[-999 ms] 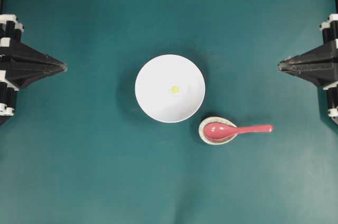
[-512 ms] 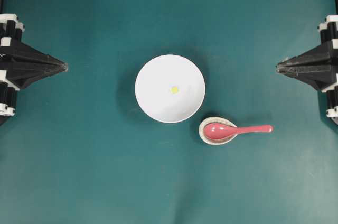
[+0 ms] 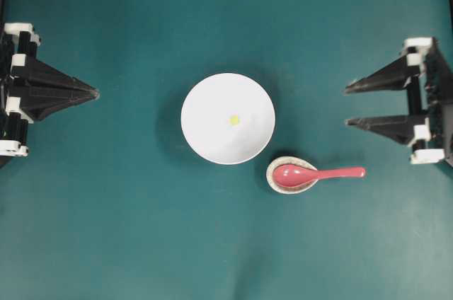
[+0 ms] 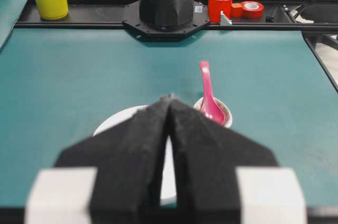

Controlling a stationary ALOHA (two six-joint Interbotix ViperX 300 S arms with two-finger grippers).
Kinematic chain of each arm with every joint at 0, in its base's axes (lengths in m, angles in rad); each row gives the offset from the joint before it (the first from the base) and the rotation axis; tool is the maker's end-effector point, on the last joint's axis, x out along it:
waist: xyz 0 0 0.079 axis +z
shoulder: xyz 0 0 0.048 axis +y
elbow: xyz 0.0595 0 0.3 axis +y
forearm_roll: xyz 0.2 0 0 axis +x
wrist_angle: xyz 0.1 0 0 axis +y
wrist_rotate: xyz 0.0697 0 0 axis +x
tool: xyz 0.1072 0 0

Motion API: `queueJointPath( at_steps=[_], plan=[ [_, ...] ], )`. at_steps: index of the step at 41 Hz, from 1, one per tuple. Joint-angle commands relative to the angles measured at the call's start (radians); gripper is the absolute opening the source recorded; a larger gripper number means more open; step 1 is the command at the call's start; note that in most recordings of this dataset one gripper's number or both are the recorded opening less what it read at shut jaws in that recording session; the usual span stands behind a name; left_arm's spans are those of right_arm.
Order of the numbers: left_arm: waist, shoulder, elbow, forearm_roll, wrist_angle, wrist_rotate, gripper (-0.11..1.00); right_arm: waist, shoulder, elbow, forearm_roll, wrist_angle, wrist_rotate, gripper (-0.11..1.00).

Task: Scoop the yellow hexagonal prism block from the bowl with a spoon using the right arm.
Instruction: 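Move the right gripper to the pink spoon's handle on the spoon rest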

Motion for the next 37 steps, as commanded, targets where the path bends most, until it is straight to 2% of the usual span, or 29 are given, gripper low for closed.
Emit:
queueJointPath(
  at_steps=[1, 14, 19, 30, 37],
  plan=[
    [-0.002, 0.002, -0.018, 0.003, -0.003, 0.002, -0.01, 0.017, 0.075, 0.012, 0.003, -0.114, 0.017, 0.59],
    [-0.002, -0.002, -0.018, 0.003, 0.012, 0.003, -0.01, 0.071, 0.373, 0.083, 0.005, -0.483, 0.078, 0.59],
    [-0.002, -0.003, -0.018, 0.003, 0.018, 0.002, -0.01, 0.087, 0.468, 0.095, 0.029, -0.583, 0.089, 0.59],
    [-0.002, -0.005, -0.018, 0.003, 0.018, 0.003, -0.01, 0.176, 0.649, 0.107, 0.126, -0.729, 0.092, 0.59],
    [-0.002, -0.005, -0.018, 0.003, 0.018, 0.003, -0.01, 0.273, 0.749, 0.106, 0.225, -0.815, 0.094, 0.59]
  ],
)
